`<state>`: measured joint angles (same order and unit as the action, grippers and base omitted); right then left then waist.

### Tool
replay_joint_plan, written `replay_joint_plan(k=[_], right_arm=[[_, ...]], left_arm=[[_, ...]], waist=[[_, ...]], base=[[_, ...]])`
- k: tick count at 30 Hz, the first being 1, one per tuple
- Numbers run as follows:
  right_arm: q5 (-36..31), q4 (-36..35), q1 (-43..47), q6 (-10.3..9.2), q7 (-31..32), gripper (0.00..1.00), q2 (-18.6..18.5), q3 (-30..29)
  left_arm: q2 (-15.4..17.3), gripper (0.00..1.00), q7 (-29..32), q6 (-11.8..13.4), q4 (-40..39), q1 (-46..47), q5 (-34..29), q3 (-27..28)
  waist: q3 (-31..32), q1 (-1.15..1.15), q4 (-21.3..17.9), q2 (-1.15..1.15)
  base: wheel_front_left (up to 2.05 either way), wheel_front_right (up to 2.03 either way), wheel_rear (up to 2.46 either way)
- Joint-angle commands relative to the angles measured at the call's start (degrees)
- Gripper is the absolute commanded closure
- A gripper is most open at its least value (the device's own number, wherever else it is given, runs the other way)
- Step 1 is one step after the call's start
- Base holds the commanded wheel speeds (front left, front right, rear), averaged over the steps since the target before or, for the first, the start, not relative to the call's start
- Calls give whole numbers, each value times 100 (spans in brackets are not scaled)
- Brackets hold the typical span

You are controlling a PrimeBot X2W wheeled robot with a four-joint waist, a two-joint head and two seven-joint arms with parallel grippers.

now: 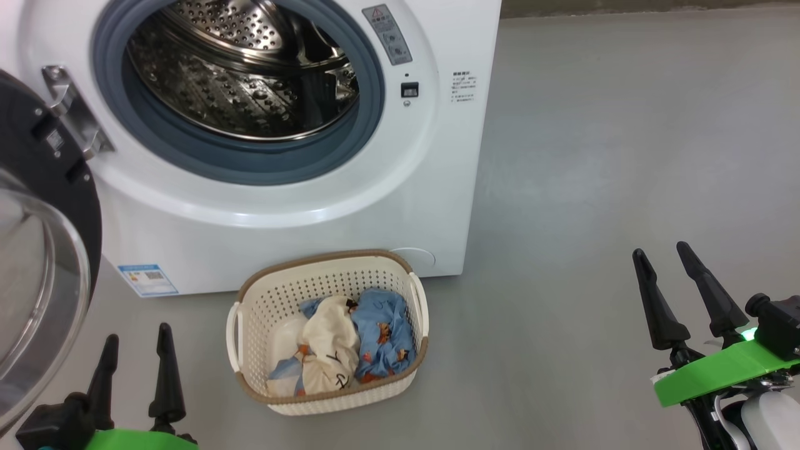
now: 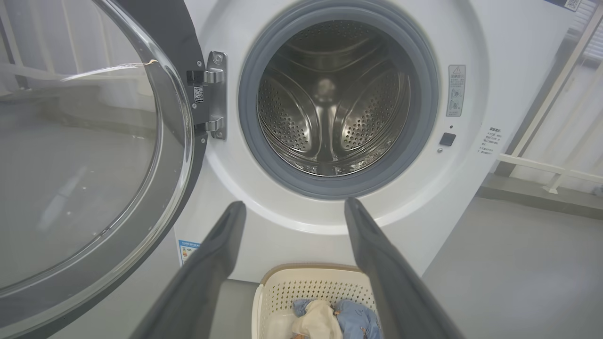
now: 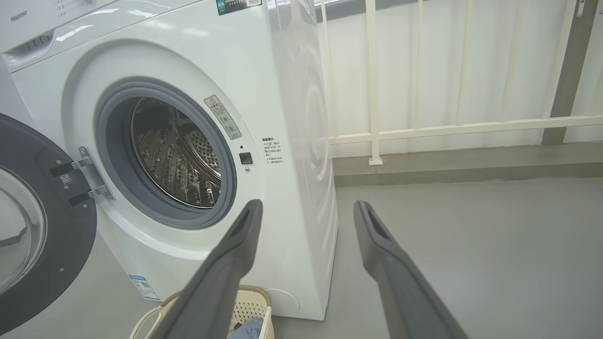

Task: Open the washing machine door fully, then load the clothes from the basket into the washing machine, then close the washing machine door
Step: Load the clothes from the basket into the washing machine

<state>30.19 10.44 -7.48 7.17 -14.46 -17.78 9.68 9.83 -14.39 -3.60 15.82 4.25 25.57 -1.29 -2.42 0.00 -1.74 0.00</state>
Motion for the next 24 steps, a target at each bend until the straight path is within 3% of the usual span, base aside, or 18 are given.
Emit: replay_joint_plan(k=[1,11,24], right_arm=[[-32,-153,-42,32,-54,0,-85,92],[-33,-148,-68,32,-54,0,-84,87],[-32,-125,-80,32,-54,0,-75,111]], left_arm=[[109,0,-61,-22,-139,201,-67,225],[47,0,-61,-55,-157,229,-124,302],[-43,0,-61,-134,-120,237,-181,377]], waist=[[-8,0,2,0],[-41,0,22,0],[-33,0,35,0]], base=[[143,-143,0],[119,-119,0],[11,-11,0]])
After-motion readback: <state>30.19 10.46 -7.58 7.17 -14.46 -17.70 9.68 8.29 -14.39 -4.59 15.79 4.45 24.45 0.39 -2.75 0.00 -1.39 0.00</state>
